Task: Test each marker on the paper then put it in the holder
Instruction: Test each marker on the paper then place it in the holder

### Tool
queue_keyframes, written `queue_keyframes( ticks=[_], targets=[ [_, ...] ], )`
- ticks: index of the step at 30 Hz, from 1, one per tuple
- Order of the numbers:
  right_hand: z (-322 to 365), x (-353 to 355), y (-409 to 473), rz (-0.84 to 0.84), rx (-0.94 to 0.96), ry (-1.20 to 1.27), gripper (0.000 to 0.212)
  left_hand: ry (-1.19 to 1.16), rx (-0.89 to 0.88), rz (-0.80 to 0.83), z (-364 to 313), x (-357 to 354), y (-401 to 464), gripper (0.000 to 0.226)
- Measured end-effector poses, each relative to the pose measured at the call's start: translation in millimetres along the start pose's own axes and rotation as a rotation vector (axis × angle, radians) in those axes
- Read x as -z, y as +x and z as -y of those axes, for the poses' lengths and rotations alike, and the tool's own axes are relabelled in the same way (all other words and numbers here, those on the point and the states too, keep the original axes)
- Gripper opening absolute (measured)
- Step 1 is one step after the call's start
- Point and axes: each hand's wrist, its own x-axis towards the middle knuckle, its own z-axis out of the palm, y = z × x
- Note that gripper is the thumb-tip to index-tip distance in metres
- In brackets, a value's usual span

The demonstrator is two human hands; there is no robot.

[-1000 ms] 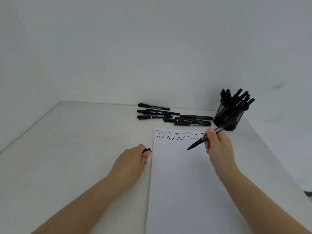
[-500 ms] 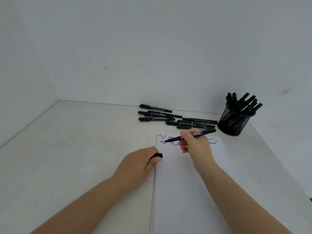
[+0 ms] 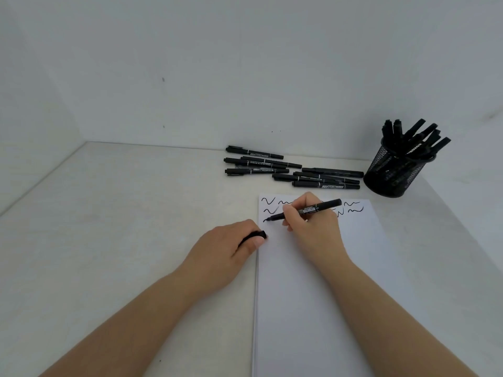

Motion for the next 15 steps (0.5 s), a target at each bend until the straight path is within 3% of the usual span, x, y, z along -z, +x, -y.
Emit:
queue_keyframes(
  ticks=[8, 12, 15],
  targets=[
    [0.9, 9.2, 1.4, -0.069, -0.007, -0.045, 0.017, -0.062, 0.008, -0.038, 2.6, -1.6, -0.3, 0.025],
    [9.4, 15.9, -1.6, -0.137, 0.054, 0.193, 0.013, -0.154, 0.056, -0.108, 4.1, -2.8, 0.8, 0.011],
    [11.9, 16.1, -5.9, -0.018, 0.004, 0.338, 0.011, -0.191, 0.097, -0.111, 5.0, -2.0, 2.3, 0.014]
  ],
)
